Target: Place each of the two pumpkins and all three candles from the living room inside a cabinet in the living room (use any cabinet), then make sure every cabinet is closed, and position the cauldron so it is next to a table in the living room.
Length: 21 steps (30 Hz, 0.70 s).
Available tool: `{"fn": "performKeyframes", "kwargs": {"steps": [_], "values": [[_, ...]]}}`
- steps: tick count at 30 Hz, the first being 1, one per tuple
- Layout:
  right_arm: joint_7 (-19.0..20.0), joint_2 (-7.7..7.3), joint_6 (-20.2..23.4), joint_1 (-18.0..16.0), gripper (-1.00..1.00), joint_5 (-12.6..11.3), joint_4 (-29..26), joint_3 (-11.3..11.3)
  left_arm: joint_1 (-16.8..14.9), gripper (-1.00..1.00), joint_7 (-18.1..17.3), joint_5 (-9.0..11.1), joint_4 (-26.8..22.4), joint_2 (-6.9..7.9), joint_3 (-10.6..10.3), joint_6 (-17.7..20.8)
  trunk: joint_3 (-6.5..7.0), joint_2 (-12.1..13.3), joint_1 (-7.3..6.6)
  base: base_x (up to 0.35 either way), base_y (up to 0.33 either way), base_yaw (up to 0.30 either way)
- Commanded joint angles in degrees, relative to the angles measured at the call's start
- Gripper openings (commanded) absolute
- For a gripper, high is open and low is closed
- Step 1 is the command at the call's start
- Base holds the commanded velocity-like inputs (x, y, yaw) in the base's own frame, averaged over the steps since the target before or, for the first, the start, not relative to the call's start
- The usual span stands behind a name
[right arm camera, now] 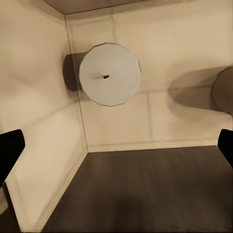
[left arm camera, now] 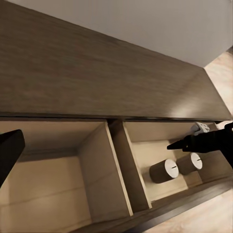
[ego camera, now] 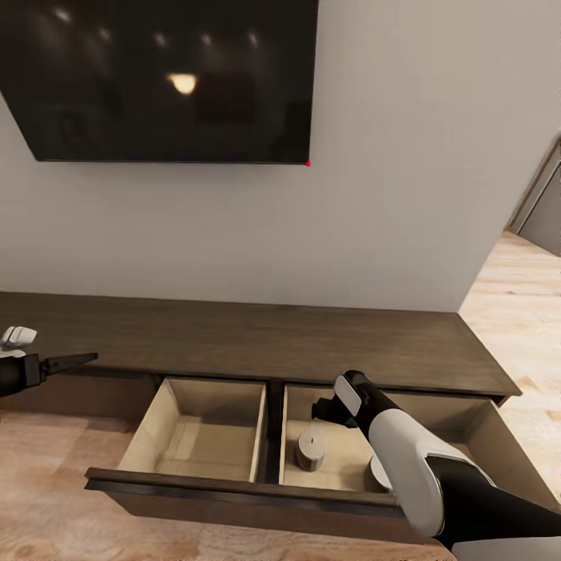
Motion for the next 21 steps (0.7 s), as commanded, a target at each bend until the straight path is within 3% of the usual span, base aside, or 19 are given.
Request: {"fn": "performKeyframes", "kwargs": {"steps": [1, 7, 21], "values": [[-0.5, 0.02, 0.1, 0.0, 1.0, -0.6, -0.1, -0.1, 0.0, 1.0, -0.3, -0.3, 0.0, 0.0, 0.0, 0.2, 0.13, 0.4, -0.24, -0.171, 0.0, 0.0], [-0.2, 0.02, 0.1, 0.0, 1.0, -0.6, -0.1, -0.1, -0.1, 1.0, -0.3, -0.3, 0.0, 0.0, 0.1, 0.2, 1.21, 2.8, -1.56, -0.125, 0.0, 0.0], [0.0, 0.02, -2.1, 0.3, 1.0, -0.5, -0.4, -0.1, 0.0, 1.0, -0.3, -0.3, 0.0, 0.0, 0.1, 0.2, 3.72, 8.4, -4.64, -0.01, 0.0, 0.0]]}}
